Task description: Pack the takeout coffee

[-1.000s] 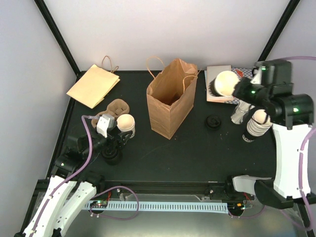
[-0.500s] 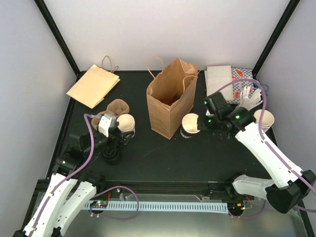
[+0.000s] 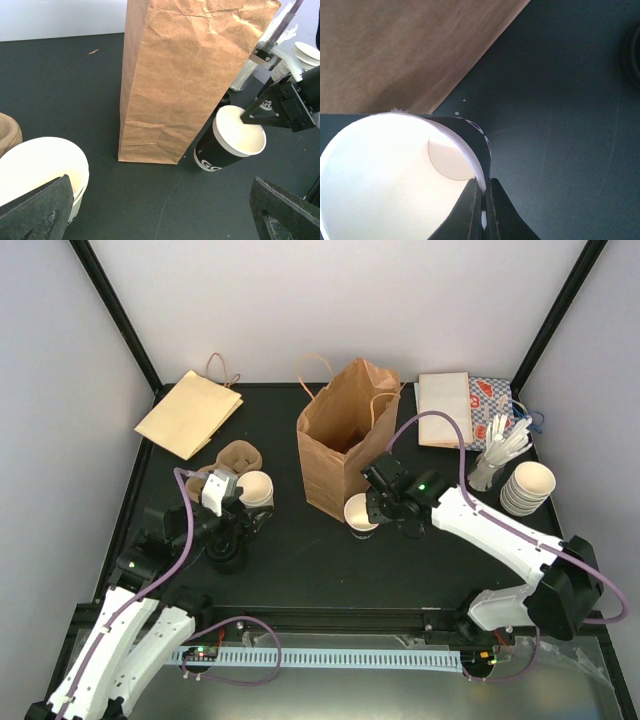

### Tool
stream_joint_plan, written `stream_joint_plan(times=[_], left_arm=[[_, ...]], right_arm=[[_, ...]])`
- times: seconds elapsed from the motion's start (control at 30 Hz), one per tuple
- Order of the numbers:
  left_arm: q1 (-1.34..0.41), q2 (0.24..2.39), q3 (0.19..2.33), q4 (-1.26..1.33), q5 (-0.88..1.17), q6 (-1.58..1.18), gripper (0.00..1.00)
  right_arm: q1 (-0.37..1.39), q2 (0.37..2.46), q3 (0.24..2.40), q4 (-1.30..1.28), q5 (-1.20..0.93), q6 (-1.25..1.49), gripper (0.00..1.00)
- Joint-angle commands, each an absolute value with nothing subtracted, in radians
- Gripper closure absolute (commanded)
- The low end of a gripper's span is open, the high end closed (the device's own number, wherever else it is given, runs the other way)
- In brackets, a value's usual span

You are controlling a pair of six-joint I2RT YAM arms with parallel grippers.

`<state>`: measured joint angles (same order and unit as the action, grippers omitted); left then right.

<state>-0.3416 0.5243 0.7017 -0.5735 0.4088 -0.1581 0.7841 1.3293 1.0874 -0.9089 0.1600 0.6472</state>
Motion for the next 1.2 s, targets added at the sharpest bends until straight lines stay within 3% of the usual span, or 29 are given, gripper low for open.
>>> stream_joint_plan(times=[0.0, 0.33, 0.83, 1.03, 1.17], left_arm=[[-0.339, 0.528, 0.704, -0.548, 0.427, -0.149, 0.01], [-0.339, 0.539, 0.704, -0.548, 0.429, -0.149, 0.01], [-0.339, 0.544, 0.703, -0.547, 0.43, -0.149, 0.01], [-0.34, 0.55, 0.7, -0.547, 0.43, -0.148, 0.01], [-0.341, 0.557, 0.699, -0.546, 0.428, -0.15, 0.01]], right_arm=[[0.795, 1.368, 1.091, -0.839, 0.212, 0.64, 0.99], [0.802, 1.398, 1.021, -0.776, 0.172, 0.656, 0.97], [0.801, 1.339, 1.039, -0.835, 0.262, 0.65, 0.5], [0.799, 1.254, 1.073, -0.849, 0.309, 0.648, 0.09], [0.778, 1.217, 1.097, -0.875, 0.384, 0.645, 0.0]])
